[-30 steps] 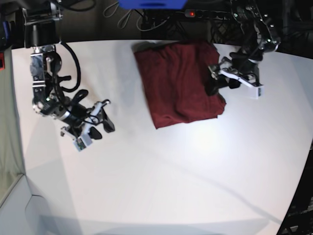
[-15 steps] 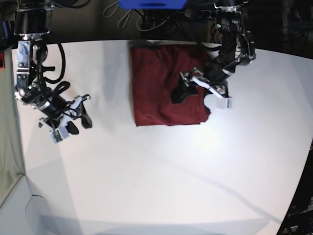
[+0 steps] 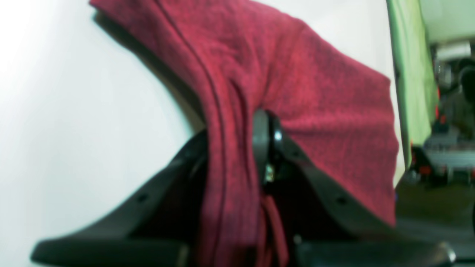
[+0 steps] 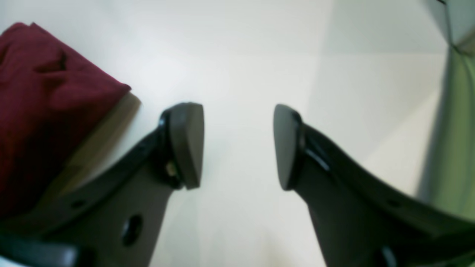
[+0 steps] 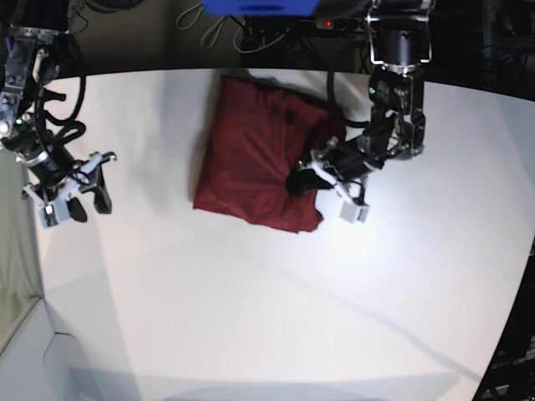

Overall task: Layout the t-shirt on the table in an organized manner, then fold the t-shirt properly
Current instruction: 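Withdraw the right gripper and grasp the shirt edge with the left gripper, then drag the folded shirt with the left gripper to square it on the table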

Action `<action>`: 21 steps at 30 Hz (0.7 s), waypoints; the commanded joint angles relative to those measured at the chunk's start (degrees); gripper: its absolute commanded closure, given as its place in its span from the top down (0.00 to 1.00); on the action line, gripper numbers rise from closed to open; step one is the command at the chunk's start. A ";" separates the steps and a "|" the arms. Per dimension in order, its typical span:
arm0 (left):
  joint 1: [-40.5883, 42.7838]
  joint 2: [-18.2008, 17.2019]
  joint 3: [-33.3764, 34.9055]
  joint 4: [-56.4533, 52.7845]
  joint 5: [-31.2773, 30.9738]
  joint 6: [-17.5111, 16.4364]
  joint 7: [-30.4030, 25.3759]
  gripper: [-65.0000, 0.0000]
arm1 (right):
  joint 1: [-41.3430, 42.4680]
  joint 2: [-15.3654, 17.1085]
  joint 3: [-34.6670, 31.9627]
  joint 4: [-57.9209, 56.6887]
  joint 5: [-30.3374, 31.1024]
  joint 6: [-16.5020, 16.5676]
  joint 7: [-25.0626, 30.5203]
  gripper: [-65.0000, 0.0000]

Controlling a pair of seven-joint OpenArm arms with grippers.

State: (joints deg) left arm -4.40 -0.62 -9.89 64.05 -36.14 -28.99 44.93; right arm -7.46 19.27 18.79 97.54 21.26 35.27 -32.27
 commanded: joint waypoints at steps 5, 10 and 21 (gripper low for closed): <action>-9.00 -4.08 11.78 -6.07 3.31 2.93 2.85 0.00 | -1.63 0.91 3.24 2.73 0.77 0.29 1.55 0.47; -20.52 -6.45 25.85 -9.59 6.38 2.66 2.06 0.00 | -3.48 0.82 5.43 3.87 0.77 0.29 1.55 0.47; -31.16 1.28 46.68 -17.06 27.83 2.31 -13.85 0.00 | -5.06 0.47 9.21 3.87 0.77 0.29 1.46 0.47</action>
State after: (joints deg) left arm -34.04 0.32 36.95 46.50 -7.88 -26.79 31.05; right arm -13.23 18.72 27.27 100.40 21.30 35.31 -32.60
